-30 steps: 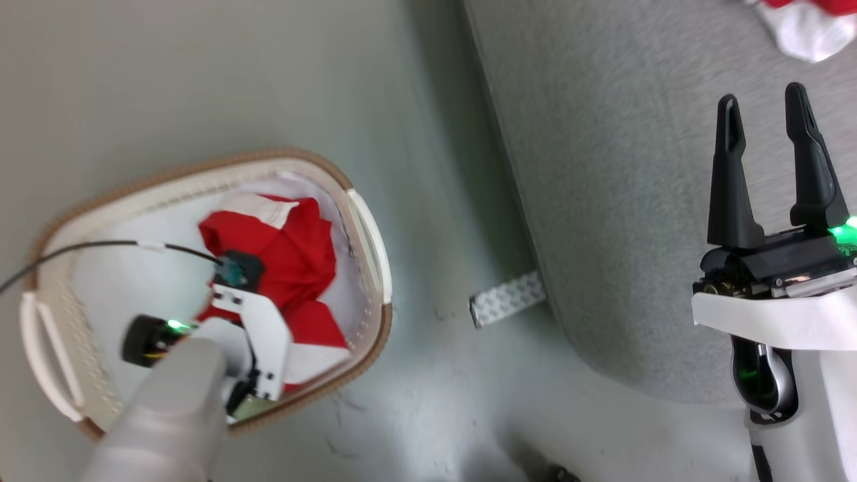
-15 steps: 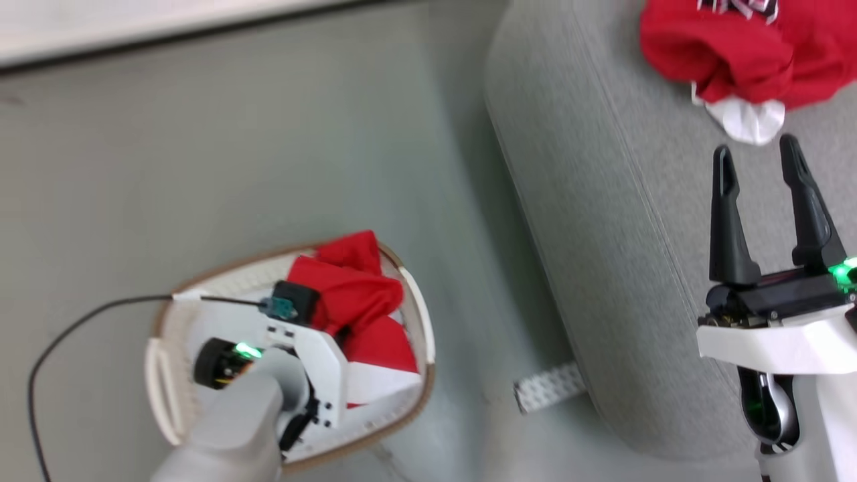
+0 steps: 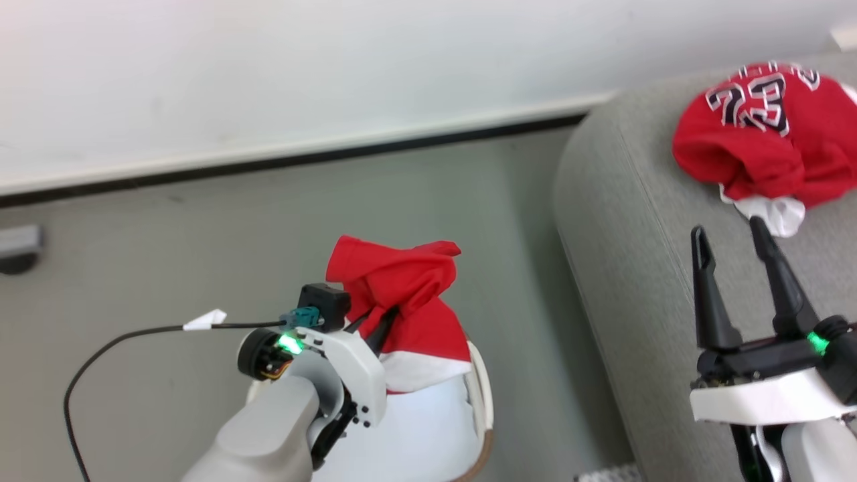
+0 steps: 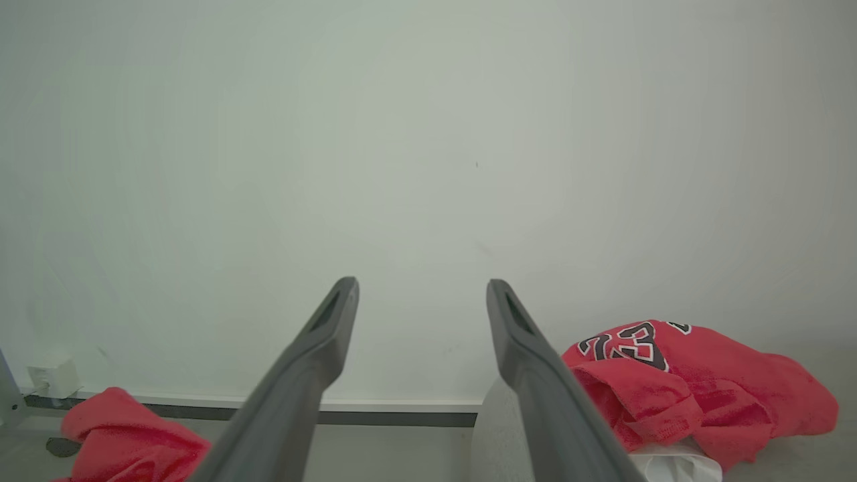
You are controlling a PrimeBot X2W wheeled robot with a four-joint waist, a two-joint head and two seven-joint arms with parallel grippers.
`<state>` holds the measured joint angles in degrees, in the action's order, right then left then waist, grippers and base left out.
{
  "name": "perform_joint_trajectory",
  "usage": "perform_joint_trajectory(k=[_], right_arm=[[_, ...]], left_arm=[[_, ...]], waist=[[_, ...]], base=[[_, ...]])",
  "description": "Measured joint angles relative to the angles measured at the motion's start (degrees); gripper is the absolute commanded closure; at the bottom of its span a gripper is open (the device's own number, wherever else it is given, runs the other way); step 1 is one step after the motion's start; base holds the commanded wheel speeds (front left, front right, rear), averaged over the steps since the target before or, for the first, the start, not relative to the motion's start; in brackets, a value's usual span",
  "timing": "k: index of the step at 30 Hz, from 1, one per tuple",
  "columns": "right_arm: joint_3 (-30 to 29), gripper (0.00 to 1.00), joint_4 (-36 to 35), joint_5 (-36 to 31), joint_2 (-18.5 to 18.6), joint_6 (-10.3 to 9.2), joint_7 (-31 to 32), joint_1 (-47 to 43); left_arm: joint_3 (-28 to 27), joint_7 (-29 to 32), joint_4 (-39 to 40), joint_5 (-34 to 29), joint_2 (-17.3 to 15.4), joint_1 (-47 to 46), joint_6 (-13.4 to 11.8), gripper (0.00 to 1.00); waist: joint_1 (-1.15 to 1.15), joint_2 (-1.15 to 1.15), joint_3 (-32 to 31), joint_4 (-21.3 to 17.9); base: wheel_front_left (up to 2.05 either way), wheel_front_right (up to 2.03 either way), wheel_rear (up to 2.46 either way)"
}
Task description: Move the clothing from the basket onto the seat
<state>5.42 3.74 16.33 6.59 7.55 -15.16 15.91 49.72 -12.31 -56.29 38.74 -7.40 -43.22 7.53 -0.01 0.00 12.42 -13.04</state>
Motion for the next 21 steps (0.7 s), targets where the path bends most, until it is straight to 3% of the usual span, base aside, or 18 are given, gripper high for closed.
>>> perform_joint_trajectory(k=[6,12,21], right_arm=[[1.71,0.00,1.76,0.54,0.08,0.00,0.00,-3.38],[4.16,0.00,2.79,1.00,0.11,0.00,-0.01,-5.47],[6.71,0.00,3.49,1.45,0.00,0.00,-0.01,-6.50]], left_arm=[[0.02,-1.88,3.08,0.44,-0.43,-0.07,-0.03,1.00],[-1.15,-2.45,8.37,0.23,-0.51,0.00,-1.58,1.00],[-2.24,-2.37,18.48,-0.44,-3.01,0.69,-4.60,1.00]], waist=[[0.00,0.00,-5.52,3.09],[-0.01,0.00,-10.49,5.83],[-0.01,0.00,-12.45,8.81]], base=[[0.00,0.00,0.00],[0.00,0.00,0.00],[0.00,0.00,0.00]])
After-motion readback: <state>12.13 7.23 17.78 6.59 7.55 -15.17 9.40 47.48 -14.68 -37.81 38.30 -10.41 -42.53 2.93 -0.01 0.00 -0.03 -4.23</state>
